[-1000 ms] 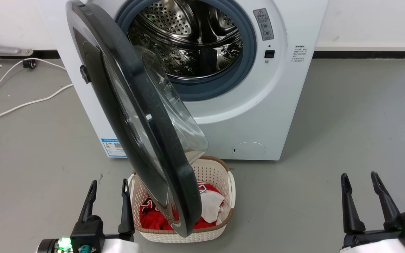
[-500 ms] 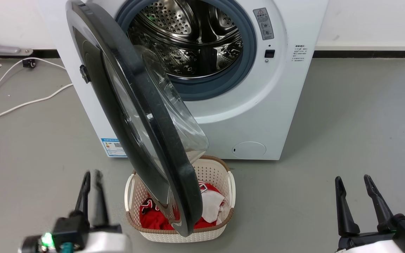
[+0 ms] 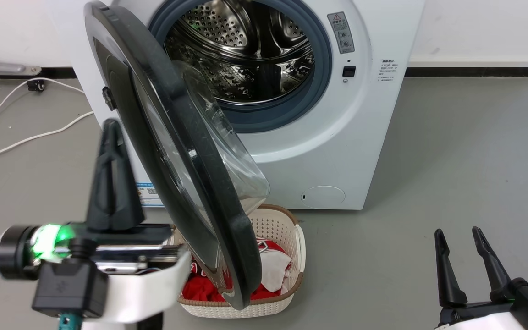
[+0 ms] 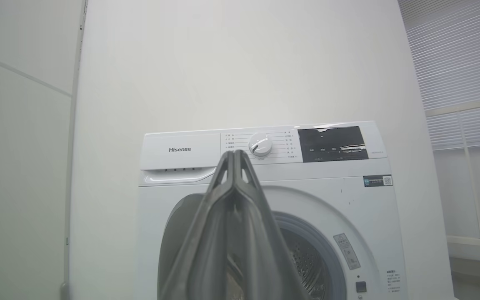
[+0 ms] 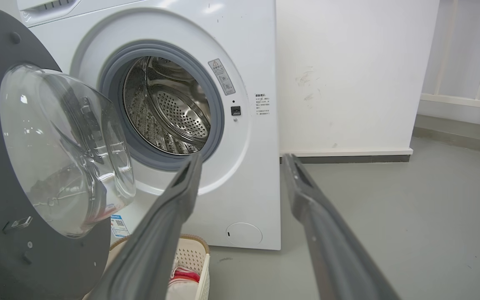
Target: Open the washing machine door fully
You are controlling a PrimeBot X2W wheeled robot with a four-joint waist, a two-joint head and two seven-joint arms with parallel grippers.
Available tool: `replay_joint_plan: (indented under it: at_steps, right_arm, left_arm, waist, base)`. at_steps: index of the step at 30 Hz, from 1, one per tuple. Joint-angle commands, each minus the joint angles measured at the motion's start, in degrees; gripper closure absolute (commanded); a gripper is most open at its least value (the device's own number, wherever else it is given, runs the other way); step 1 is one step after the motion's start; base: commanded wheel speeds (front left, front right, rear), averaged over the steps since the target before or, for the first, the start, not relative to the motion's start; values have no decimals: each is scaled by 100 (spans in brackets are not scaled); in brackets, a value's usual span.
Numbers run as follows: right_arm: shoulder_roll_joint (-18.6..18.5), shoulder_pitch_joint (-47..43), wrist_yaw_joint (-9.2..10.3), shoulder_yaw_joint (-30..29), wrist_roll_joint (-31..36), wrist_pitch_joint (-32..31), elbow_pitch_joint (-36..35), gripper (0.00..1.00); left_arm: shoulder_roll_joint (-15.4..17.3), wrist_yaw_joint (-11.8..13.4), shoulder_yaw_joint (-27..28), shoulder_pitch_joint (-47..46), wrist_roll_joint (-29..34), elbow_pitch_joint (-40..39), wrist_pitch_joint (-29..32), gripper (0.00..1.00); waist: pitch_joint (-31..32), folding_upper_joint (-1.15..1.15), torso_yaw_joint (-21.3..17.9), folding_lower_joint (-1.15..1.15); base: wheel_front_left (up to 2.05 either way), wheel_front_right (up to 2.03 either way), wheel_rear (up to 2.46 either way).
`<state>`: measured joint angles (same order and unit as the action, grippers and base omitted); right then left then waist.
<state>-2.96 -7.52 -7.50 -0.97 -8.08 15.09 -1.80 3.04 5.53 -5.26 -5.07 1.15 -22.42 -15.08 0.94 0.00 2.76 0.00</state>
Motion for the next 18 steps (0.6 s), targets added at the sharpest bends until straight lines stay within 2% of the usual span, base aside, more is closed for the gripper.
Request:
replay_joint_plan:
  at_steps: [1,6,13,18]
  right_arm:
    - [14,41,2,-11,10,10,-8,0]
    - [15,58,2,13,11,10,22,0]
    - [15,60,2,29,-19,10,18,0]
    - [15,89,2,97,-24,10,30,0]
  left_arm:
    - [5,-68,-178,-132,23,-150,-14,100]
    - [0,-313,-881,-386,-15,-397,-14,100]
    - [-10,-673,-2103,-583,-90,-153,-14,100]
    - [-14,-728,-2909,-715,-188,37,-14,100]
  waist:
    - [3,0,-11,0]
    - [14,0,-52,0]
    - [10,0,-78,0]
    - [-4,0,-119,0]
  base:
    - [0,0,0]
    - [0,0,0]
    - [0,0,0]
    - [0,0,0]
